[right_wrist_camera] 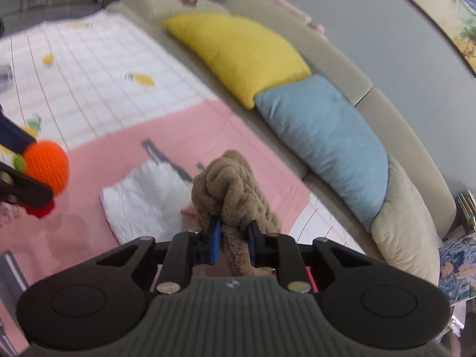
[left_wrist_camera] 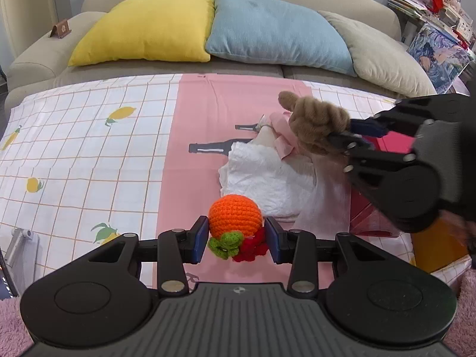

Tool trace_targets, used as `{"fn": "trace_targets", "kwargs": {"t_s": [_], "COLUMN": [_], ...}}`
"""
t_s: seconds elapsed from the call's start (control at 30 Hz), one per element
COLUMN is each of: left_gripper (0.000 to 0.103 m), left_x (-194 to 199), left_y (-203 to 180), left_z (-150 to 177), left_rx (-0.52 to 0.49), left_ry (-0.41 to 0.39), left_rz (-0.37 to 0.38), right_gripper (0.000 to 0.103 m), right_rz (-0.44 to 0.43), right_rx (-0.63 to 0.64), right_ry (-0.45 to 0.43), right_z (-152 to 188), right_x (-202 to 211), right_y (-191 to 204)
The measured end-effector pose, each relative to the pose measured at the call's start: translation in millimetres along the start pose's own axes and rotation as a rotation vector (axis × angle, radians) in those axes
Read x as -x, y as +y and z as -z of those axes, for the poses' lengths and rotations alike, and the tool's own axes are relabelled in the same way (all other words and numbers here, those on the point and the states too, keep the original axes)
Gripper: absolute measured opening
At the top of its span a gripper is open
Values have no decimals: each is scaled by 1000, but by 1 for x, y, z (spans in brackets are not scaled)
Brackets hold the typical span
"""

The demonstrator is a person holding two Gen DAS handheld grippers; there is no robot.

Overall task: Organize soft objects
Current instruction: 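Lift the brown plush with the right tool toward the orange box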

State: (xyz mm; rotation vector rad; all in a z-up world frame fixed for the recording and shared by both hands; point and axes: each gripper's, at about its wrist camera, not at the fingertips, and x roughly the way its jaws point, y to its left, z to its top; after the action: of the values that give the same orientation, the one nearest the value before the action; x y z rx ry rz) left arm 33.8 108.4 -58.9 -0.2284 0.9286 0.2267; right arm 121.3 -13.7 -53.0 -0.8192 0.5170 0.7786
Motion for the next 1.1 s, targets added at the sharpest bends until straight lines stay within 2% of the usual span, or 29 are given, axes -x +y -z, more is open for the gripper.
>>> {"fn": "trace_targets", "kwargs": {"t_s": [0.17, 0.4, 0.6, 0.8, 1.1], "left_gripper": [46, 46, 46, 46, 46], "left_x": [6, 21, 37, 46, 46], "left_y": [-1, -6, -16, -34, -95], "left_z": [-1, -8, -19, -31, -56], "left_rx": [8, 5, -13, -40, -169], "left_ry": [-14, -48, -96, -128, -169], "left_rz": [4, 23, 50, 106, 189], "right_gripper": [16, 15, 15, 15, 15], "right_rz": [-9, -37, -13, 12, 154], "right_rx": [-19, -90, -188, -343, -435], "right_ry": [-76, -121, -148, -113, -40], "right_z": [-4, -9, 2, 26, 79], "right_x": [34, 72, 107, 132, 152], "right_y": [-12, -34, -62, -106, -157]}}
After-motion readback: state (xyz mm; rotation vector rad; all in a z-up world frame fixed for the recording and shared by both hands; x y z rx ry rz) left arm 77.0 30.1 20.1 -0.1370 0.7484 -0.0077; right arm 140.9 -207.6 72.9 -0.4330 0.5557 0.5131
